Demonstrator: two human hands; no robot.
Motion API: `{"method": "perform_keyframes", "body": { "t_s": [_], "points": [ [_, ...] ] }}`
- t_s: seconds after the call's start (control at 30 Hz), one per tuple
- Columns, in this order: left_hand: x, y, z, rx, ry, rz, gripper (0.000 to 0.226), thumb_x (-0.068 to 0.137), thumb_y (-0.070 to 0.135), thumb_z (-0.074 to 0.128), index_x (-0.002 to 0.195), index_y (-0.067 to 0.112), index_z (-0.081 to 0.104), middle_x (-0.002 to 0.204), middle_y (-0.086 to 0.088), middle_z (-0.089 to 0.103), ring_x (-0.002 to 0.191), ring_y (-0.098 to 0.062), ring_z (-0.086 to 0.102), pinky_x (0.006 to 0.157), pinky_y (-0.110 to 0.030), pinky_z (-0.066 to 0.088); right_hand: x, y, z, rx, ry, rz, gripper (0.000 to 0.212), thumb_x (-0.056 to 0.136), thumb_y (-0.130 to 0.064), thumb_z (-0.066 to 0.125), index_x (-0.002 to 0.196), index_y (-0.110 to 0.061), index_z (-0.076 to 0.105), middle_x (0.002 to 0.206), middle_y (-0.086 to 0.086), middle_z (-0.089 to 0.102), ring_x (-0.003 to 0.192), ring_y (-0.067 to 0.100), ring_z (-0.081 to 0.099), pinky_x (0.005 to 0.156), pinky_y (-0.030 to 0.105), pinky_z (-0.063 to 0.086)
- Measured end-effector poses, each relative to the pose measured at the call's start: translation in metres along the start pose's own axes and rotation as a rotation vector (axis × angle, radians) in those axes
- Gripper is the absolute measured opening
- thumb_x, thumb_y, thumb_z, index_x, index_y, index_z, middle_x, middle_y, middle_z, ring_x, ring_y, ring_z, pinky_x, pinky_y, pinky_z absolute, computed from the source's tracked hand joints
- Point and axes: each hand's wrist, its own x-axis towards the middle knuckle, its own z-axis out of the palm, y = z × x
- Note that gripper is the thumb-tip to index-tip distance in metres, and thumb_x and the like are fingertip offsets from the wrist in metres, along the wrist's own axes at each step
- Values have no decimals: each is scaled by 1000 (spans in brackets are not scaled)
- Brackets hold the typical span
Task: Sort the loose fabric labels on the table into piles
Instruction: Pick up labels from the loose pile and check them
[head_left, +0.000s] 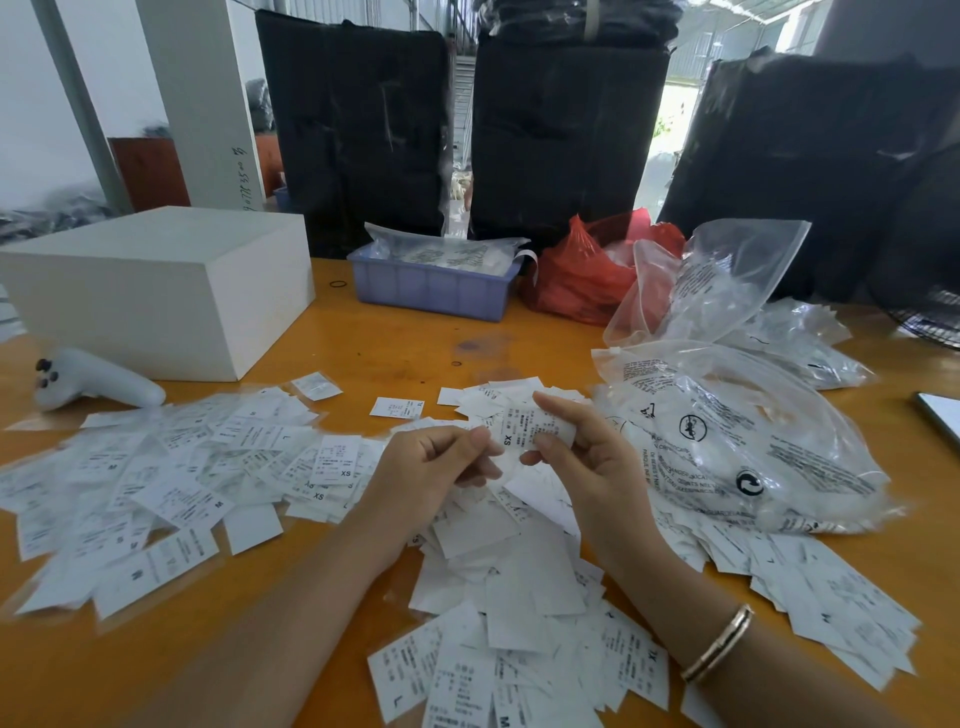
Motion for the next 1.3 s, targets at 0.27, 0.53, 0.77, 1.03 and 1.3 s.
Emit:
{"method": "perform_keyframes", "body": {
  "t_s": [0.27, 0.53, 0.77, 1.03, 1.3],
  "points": [
    [0, -1, 0, -12, 5, -4, 26, 76, 40, 58, 76, 19, 73, 70, 1, 73, 66, -7, 69, 59, -10, 50, 0, -1, 0, -48, -12, 11, 43, 89, 1, 58, 106, -38, 61, 83, -8, 71, 78, 13, 69, 76, 27, 55],
    [1, -1, 0, -47, 1, -37, 35, 75, 47, 57, 77, 16, 72, 73, -1, 74, 70, -11, 71, 61, -12, 51, 0, -1, -1, -109, -11, 7, 43, 89, 0, 59, 104, -40, 60, 77, -7, 70, 75, 9, 69, 71, 18, 52],
    [3, -3, -1, 8, -32, -29, 25, 67, 39, 69, 82, 19, 72, 75, 1, 75, 67, -8, 68, 61, -12, 51, -1, 0, -1, -127, -7, 11, 43, 89, -1, 60, 105, -41, 59, 78, -5, 70, 74, 9, 69, 71, 21, 54],
    [2, -4, -1, 59, 16, -29, 32, 74, 50, 61, 67, 20, 71, 69, 1, 73, 57, -1, 61, 52, -8, 44, -2, -3, 3, -185, -5, -40, 44, 88, -2, 62, 104, -42, 58, 72, -12, 68, 65, 1, 65, 60, 9, 46],
    [2, -4, -1, 40, -1, -16, 28, 73, 46, 63, 70, 21, 74, 69, 2, 73, 59, 0, 62, 57, -8, 46, -3, -2, 3, -99, 43, -11, 37, 89, -4, 60, 105, -39, 59, 75, -4, 70, 71, 9, 69, 68, 16, 51]
  ]
}}
